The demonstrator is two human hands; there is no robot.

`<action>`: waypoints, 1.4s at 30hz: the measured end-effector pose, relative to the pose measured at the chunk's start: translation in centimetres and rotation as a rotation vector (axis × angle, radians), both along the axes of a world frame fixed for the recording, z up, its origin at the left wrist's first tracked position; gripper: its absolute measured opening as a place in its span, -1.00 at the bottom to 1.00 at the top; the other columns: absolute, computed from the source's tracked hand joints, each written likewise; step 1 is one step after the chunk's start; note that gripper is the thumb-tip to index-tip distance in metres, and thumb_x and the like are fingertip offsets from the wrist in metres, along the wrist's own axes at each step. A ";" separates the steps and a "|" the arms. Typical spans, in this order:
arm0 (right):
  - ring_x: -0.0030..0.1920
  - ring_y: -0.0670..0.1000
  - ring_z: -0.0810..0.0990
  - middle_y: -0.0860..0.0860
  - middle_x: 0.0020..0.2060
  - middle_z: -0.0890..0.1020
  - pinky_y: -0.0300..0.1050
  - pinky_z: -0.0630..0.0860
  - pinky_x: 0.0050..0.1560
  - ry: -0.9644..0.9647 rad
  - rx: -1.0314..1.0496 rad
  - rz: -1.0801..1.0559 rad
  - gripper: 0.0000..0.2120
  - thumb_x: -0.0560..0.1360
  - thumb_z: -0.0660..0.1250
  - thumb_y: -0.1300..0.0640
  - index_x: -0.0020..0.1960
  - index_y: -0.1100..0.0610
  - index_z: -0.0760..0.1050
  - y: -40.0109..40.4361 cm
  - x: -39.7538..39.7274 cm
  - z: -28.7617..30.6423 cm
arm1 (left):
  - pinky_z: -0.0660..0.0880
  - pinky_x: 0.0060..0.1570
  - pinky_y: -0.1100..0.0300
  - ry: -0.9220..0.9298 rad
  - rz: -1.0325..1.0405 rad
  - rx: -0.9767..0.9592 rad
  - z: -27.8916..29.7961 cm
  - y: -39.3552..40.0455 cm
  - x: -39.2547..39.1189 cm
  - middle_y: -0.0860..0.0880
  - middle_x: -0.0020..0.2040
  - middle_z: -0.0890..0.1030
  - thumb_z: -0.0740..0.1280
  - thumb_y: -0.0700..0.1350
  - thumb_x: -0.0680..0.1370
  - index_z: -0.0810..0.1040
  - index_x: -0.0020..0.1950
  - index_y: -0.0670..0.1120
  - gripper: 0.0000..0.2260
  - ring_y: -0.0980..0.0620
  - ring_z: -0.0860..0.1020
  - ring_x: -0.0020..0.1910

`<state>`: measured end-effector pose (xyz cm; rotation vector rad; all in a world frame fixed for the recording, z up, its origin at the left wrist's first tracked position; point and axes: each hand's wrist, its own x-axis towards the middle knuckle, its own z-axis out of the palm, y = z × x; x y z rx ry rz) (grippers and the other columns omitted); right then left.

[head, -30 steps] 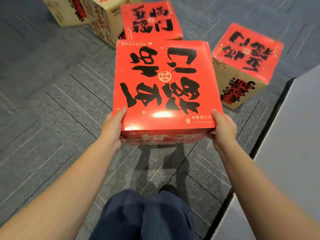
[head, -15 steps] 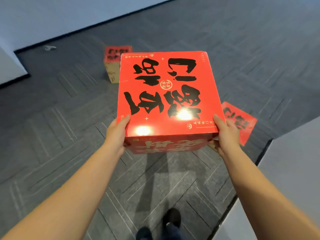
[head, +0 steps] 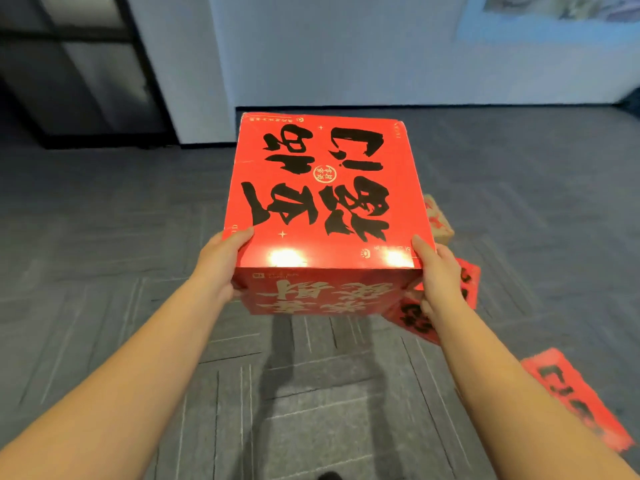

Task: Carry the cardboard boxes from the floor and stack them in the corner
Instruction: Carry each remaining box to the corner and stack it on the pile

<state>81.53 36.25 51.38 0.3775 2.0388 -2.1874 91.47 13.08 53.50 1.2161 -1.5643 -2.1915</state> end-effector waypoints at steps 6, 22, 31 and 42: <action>-0.28 -0.06 0.47 -0.04 -0.23 0.53 -0.17 0.40 -0.26 0.043 0.028 0.405 -0.93 0.49 0.32 0.09 -0.11 0.05 0.43 -7.2 -1.7 1.6 | 0.39 0.00 -0.06 -0.016 0.320 -0.042 1.3 -2.5 5.9 0.06 -0.09 0.51 0.25 -0.01 0.55 0.39 0.20 0.09 -0.77 -0.07 0.47 0.00; -0.18 0.01 0.50 -0.02 -0.14 0.54 0.12 0.48 0.07 0.078 0.001 1.153 -0.90 0.48 0.32 0.06 -0.16 -0.01 0.40 -29.2 14.1 4.8 | 0.31 -0.22 0.23 -0.013 1.071 -0.068 5.2 -7.1 28.7 0.05 -0.27 0.43 0.20 -0.08 0.56 0.37 -0.21 0.01 -0.86 0.08 0.37 -0.32; -0.15 0.03 0.51 0.06 -0.06 0.55 0.07 0.51 -0.04 0.116 -0.053 1.321 -0.89 0.48 0.32 0.07 -0.18 -0.01 0.40 -44.8 27.1 6.8 | 0.38 -0.06 0.04 0.014 1.271 -0.074 5.9 -18.4 41.8 0.02 -0.19 0.46 0.22 -0.04 0.55 0.38 0.04 0.04 -0.91 0.02 0.42 -0.25; -0.30 -0.06 0.45 0.01 -0.17 0.53 0.04 0.45 0.00 0.124 -0.122 1.459 -0.89 0.50 0.30 0.09 -0.19 0.00 0.40 -62.1 39.9 9.5 | 0.32 0.09 -0.10 0.023 1.432 -0.124 7.8 -32.3 53.9 -0.04 0.08 0.47 0.22 -0.03 0.53 0.37 0.34 0.02 -0.63 -0.08 0.41 0.02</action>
